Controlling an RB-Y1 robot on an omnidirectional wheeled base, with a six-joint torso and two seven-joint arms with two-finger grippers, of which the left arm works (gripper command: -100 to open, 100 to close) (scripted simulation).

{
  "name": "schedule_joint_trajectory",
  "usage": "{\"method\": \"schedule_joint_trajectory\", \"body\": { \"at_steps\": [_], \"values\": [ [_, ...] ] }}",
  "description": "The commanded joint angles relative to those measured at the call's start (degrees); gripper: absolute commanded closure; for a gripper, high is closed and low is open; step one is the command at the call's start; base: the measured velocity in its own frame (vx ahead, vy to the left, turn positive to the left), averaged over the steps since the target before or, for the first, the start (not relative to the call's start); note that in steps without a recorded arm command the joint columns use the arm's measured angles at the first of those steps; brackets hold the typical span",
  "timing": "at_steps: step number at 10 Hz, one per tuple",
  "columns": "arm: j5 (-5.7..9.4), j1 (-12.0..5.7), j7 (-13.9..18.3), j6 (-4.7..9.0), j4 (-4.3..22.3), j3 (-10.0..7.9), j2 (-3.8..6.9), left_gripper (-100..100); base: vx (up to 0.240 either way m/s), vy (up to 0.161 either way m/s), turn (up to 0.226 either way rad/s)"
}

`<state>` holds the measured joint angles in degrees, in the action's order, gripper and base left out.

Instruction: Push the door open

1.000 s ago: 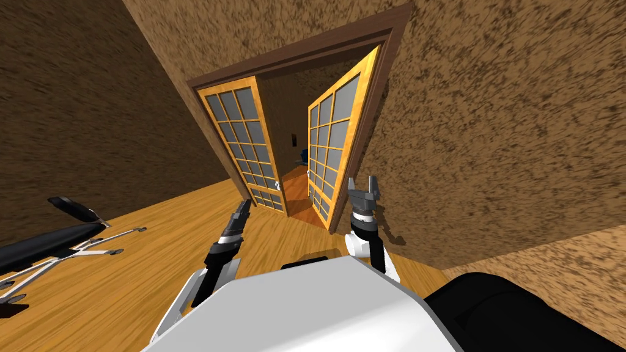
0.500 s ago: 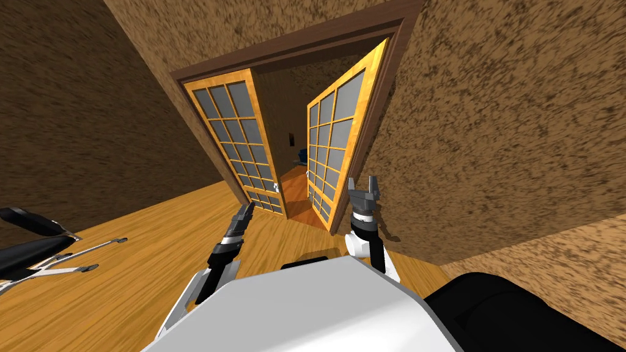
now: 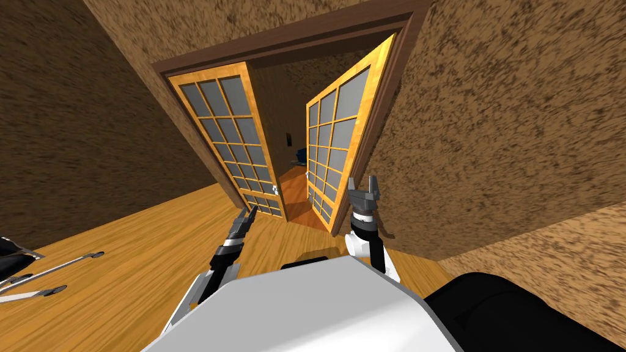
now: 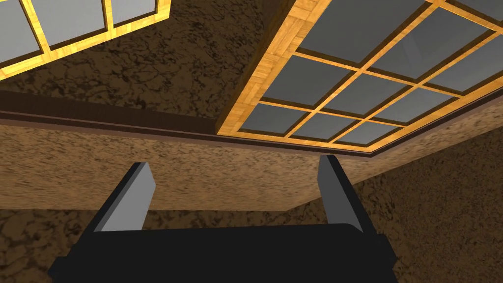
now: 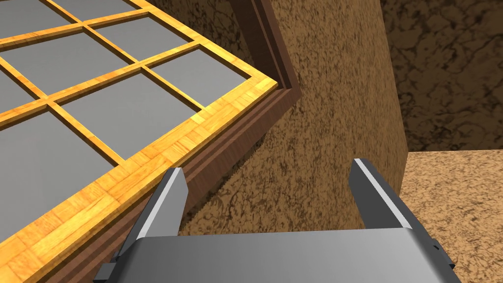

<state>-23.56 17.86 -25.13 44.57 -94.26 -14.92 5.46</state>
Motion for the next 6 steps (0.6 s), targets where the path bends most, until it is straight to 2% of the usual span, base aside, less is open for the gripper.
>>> {"method": "schedule_joint_trajectory", "body": {
  "at_steps": [1, 6],
  "values": [
    [-0.95, -0.79, -1.6, 0.44, 2.2, -0.74, 0.19, -100, 0.082, 0.088, -0.065],
    [-4.05, -2.54, -6.6, 1.97, 8.7, -2.56, -0.07, -100, 0.078, 0.084, -0.08]
  ]
}}
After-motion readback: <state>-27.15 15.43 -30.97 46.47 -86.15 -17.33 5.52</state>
